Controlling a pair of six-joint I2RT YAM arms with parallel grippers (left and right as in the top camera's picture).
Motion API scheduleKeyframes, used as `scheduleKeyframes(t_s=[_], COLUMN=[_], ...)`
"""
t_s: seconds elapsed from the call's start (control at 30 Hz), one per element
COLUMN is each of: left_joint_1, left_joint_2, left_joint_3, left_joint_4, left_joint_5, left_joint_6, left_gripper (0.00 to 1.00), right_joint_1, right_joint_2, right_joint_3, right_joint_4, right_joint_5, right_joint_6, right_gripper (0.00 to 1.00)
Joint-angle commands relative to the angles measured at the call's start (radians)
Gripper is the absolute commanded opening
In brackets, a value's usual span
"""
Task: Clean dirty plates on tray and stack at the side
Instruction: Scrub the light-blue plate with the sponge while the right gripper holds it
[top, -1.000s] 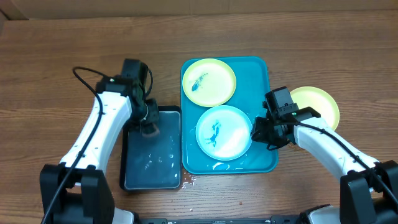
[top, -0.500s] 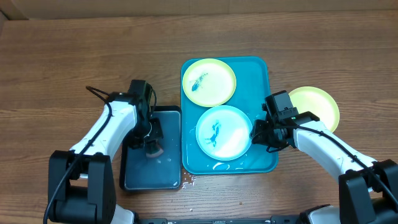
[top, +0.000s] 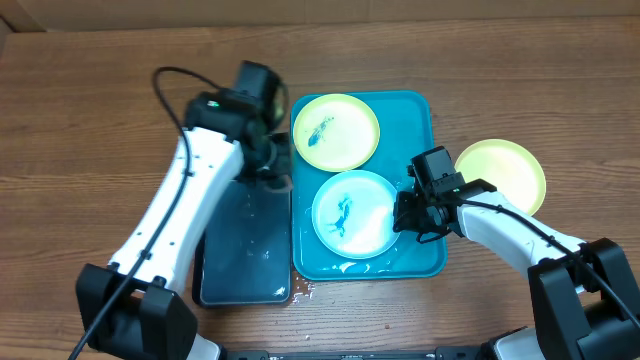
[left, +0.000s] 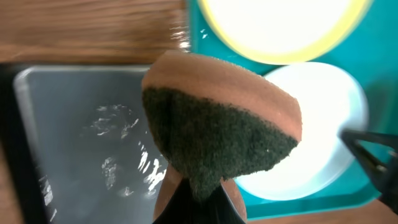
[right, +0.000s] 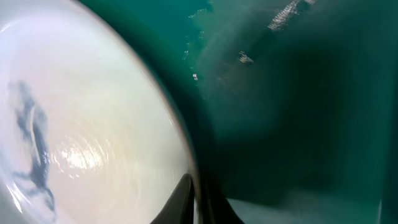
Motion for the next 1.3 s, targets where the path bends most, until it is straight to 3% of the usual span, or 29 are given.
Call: scheduleKeyframes(t_s=[0.0,0.2,0.4,0.53,0.67,0.87,0.97,1.13,1.27], left_joint_1=[-0.081,-0.175,-0.215,-0.23,-0.225,-0.21,-0.211,-0.211,-0.214], left_joint_2=[0.02,0.126,0.301,0.415,0.45,0.449,0.449,0.449,0.45], left_joint_3=[0.002,-0.009,-0.009,-0.009,-0.009,-0.002,0.004,0.01,0.001], left_joint_4=[0.06,0.139,0.241,0.244,0.187,0.064,0.04,0.075,0.202], left_joint_5=[0.045,0.103,0.344,0.388,0.263,-0.143,-0.225,-0.18,0.099], left_joint_6=[-0.026,-0.122,-0.15,-0.193,-0.217,-0.29,-0.289,-0.286,-0.233], left_gripper=[0.04,0.04,0.04,0.04,0.04,0.04,0.04,0.04,0.04], right_joint_1=[0.008,0.007,0.007,0.007,0.007,0.007,0.007,0.007,0.007], right_joint_2=[0.04,0.04,0.04,0.04,0.04,0.04,0.04,0.04,0.04], right_joint_3=[-0.01,-0.01,-0.01,-0.01,-0.01,-0.01,-0.01,-0.01,-0.01], right_joint_4=[-0.016,-0.035,-0.039,-0.045,-0.054,-0.056,-0.056,-0.055,-0.055], right_joint_5=[0.052,0.084,0.085,0.085,0.085,0.085,0.085,0.085,0.085], right_joint_6=[0.034,0.076,0.079,0.079,0.079,0.079,0.079,0.079,0.079], right_gripper=[0.04,0.04,0.04,0.04,0.04,0.04,0.04,0.04,0.04])
